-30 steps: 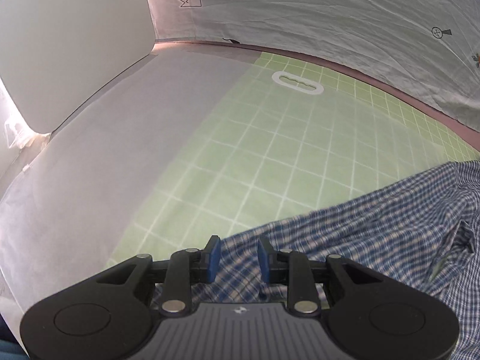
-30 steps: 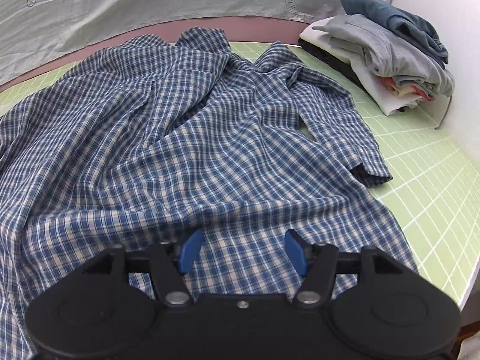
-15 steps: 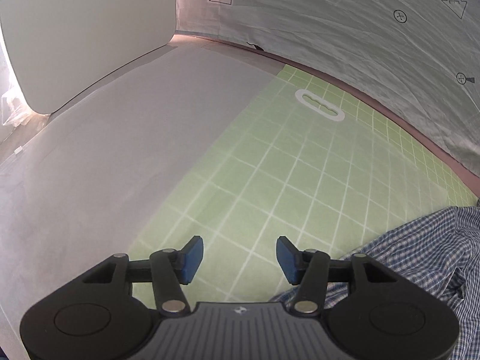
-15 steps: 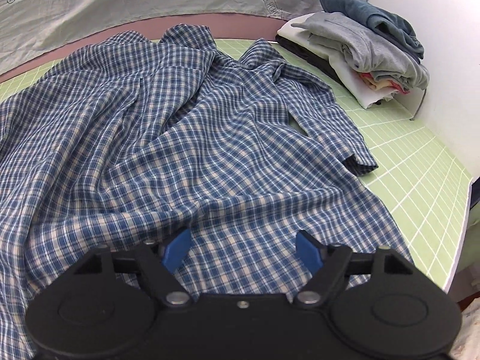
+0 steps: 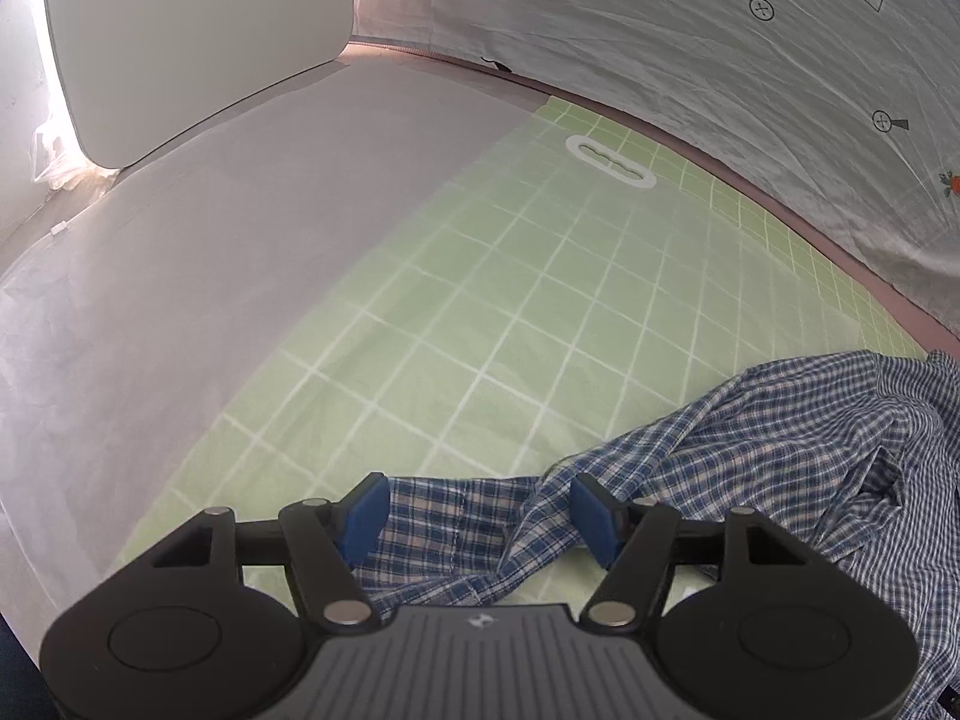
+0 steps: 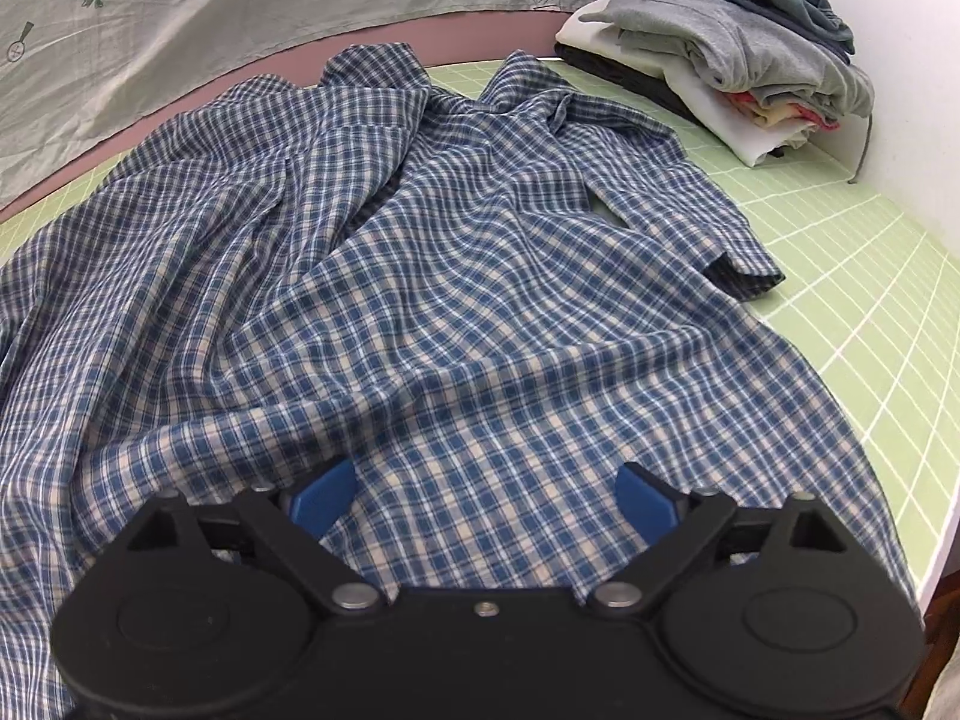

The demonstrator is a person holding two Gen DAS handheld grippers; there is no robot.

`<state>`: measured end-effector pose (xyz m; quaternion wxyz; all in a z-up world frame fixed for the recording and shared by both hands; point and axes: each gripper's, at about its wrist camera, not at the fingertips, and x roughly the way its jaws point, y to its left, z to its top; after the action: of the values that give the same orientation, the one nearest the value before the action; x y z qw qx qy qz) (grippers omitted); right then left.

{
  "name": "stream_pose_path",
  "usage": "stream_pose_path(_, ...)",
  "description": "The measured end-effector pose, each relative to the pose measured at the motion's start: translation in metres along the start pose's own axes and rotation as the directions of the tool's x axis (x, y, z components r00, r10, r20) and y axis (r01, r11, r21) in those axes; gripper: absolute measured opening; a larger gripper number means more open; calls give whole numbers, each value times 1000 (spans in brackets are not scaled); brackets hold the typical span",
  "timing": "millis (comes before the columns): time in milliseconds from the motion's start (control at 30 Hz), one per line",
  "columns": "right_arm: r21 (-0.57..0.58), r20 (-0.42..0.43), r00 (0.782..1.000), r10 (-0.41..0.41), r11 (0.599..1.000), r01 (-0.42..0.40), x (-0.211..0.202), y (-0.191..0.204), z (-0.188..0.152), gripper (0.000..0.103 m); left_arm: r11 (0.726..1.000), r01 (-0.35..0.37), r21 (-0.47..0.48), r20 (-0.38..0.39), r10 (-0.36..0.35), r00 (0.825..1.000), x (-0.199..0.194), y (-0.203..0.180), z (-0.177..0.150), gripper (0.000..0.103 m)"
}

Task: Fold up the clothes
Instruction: 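Grasp the plaid shirt hem with the left gripper and tug it flat, then release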

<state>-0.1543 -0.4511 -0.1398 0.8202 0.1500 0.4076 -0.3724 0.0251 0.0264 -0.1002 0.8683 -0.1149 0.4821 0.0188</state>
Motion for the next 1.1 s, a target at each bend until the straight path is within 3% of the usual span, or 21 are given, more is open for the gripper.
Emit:
stream_pose_path(133,-7,3,999,35,999,-35,-1,1,-4,97,1000,11,1,13,-11,1000,-12,-2,-10,73)
stream_pose_path(400,-21,9,997,81,997,-81,3,-3,-3,102,995,-52,82,14,51,999,-8,-15,-22,77)
stream_pose_path(533,-36,19,995,94,995,-94,2,-3,-5,102,983,-112,143,-27,117,993,7,-18,-21,77)
stream_pose_path(633,-35,26,995,96,995,-95,2,-4,-7,102,987,-86,137,-51,94,994,11,-17,-19,76)
stream_pose_path(667,-33,28,995,95,995,-94,2,-3,-7,102,988,-74,132,-60,83,995,12,-18,-19,74)
stream_pose_path(700,-32,31,995,94,995,-93,2,-3,-8,102,988,-66,138,-63,75,995,12,-20,-19,63)
stream_pose_path(733,-30,33,995,93,995,-92,2,-3,-8,102,988,-58,144,-66,68,995,12,-22,-20,43)
stream_pose_path(767,-29,36,995,93,995,-92,2,-3,-9,102,986,-46,157,-73,58,996,11,-24,-20,33)
stream_pose_path(800,-28,39,995,92,995,-91,2,-3,-9,103,986,-29,166,-81,43,996,9,-25,-20,16)
stream_pose_path(833,-27,42,995,92,996,-91,1,-3,-10,103,985,-11,173,-89,27,996,8,-26,-19,9)
stream_pose_path(967,-22,51,995,87,996,-86,1,-3,-12,103,988,108,113,-56,-102,993,-22,-22,-8,5)
stream_pose_path(1000,-20,53,995,86,996,-85,1,-3,-12,103,985,162,60,-38,-159,986,-31,-16,-3,5)
stream_pose_path(1033,-18,55,995,84,996,-83,0,-3,-12,103,969,247,-25,-21,-248,969,-41,-8,6,5)
stream_pose_path(1100,-12,59,995,79,997,-78,0,-2,-13,103,934,331,-130,36,-330,943,-51,6,18,5)
